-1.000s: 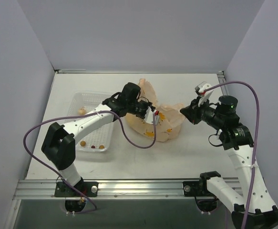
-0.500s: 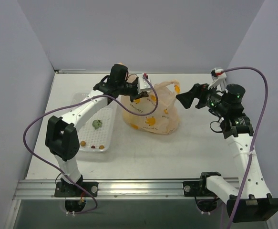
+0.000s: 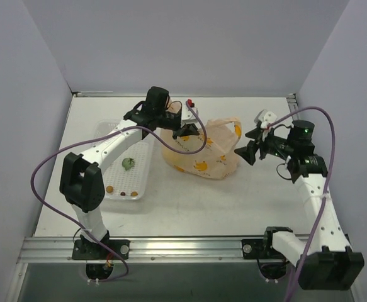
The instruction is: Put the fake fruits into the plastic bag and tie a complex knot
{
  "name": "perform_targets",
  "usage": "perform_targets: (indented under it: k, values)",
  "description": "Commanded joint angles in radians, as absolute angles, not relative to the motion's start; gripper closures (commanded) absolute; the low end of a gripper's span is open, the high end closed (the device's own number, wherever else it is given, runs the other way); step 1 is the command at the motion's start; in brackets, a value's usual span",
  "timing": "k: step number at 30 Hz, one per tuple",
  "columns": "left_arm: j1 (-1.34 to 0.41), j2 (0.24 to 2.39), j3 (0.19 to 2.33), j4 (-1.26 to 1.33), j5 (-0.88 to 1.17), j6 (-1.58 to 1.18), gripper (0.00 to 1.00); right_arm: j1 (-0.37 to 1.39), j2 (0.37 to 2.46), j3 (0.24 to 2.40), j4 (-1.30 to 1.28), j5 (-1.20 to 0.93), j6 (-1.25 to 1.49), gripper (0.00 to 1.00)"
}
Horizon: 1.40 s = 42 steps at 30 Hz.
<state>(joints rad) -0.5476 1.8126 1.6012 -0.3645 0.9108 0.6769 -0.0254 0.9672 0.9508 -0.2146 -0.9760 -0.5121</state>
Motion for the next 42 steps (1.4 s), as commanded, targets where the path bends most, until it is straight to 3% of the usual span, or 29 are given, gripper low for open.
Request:
perform_targets:
  k: [1, 3, 5, 9, 12, 20, 22, 27, 33, 38, 42]
  values:
    - [-0.564, 1.782, 1.638, -0.37, 0.95, 0.686, 1.0, -0.011, 1.061, 0.971, -0.063, -1.04, -0.5, 0.32]
    - [-0.587, 1.79, 1.647, -0.37, 0.919, 0.681, 1.0, 0.043, 1.094, 0.982, 0.02, -1.02, -0.409, 0.39]
    - [-0.6, 1.795, 1.651, -0.37, 0.919, 0.664, 1.0, 0.101, 1.115, 0.98, 0.076, -0.994, -0.349, 0.39]
    - [-0.618, 1.793, 1.635, -0.373, 0.937, 0.663, 1.0, 0.173, 1.144, 0.948, 0.205, -0.945, -0.226, 0.17]
    - [-0.623, 1.789, 1.626, -0.377, 0.963, 0.695, 1.0, 0.204, 1.172, 0.945, 0.257, -0.913, -0.201, 0.08]
    - [-0.635, 1.804, 1.637, -0.437, 0.991, 0.785, 1.0, 0.222, 1.275, 1.035, 0.307, -0.957, -0.175, 0.07]
    - [-0.635, 1.807, 1.641, -0.442, 0.983, 0.785, 1.0, 0.227, 1.292, 1.066, 0.275, -0.979, -0.175, 0.24]
    - [-0.641, 1.807, 1.655, -0.442, 0.896, 0.749, 1.0, 0.225, 1.319, 1.103, 0.233, -0.957, -0.108, 1.0]
    - [-0.632, 1.723, 1.567, -0.258, 0.589, 0.499, 0.83, 0.158, 1.302, 1.117, 0.173, -0.653, 0.027, 1.0]
    - [-0.638, 1.496, 1.293, -0.034, 0.496, 0.357, 0.29, 0.072, 1.292, 1.109, 0.182, -0.725, 0.065, 1.0]
    - [-0.635, 1.428, 1.322, -0.079, 0.599, 0.399, 0.17, 0.058, 1.25, 1.051, 0.248, -0.842, -0.03, 1.0]
